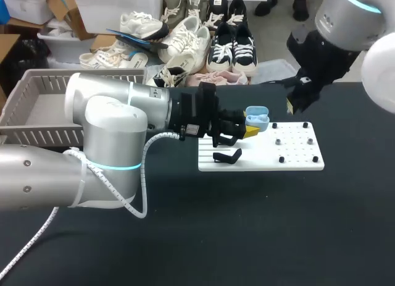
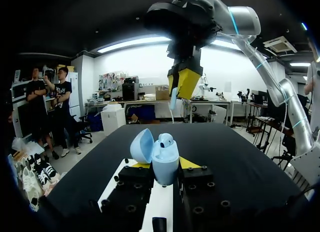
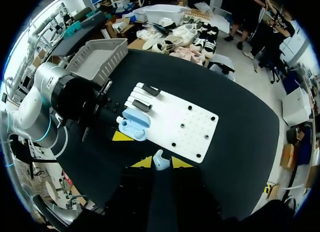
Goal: Pick up each earbud case from the left stands, insert the matching earbuds, close the lid, and place the case in the box.
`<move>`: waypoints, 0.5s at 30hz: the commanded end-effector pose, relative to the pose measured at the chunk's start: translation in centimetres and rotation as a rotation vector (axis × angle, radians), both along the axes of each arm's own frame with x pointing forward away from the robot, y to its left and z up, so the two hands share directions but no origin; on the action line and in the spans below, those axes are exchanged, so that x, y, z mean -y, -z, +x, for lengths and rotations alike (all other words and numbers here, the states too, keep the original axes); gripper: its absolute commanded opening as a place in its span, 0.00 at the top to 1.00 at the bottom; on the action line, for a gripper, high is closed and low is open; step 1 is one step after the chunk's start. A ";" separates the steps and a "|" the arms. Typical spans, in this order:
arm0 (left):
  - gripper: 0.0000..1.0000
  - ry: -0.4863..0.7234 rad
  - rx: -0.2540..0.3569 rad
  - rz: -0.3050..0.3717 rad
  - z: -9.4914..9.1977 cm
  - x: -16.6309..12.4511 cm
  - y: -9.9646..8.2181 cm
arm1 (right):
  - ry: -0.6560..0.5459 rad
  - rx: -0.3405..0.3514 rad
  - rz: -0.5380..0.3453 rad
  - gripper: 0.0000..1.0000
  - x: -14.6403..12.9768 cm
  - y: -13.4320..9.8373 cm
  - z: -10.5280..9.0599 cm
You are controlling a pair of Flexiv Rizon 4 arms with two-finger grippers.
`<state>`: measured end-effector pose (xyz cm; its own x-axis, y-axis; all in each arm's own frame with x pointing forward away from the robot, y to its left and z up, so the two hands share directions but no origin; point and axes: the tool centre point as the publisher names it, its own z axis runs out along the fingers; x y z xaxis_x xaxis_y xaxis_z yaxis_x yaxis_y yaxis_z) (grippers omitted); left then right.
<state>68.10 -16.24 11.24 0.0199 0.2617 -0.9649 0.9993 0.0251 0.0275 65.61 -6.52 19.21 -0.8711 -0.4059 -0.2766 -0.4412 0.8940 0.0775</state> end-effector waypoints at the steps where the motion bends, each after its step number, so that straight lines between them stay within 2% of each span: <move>1: 1.00 0.001 0.000 -0.001 0.1 0.0 0.0 | -0.020 -0.010 0.003 1.00 -1.5 -0.8 0.6; 15: 1.00 0.001 0.000 -0.001 0.1 0.0 0.0 | -0.058 -0.001 0.007 1.00 -6.5 -1.3 0.8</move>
<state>68.10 -16.24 11.24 0.0200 0.2617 -0.9649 0.9993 0.0251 0.0275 66.02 -0.92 20.64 -0.8433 -0.4518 -0.2912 -0.4943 0.8647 0.0899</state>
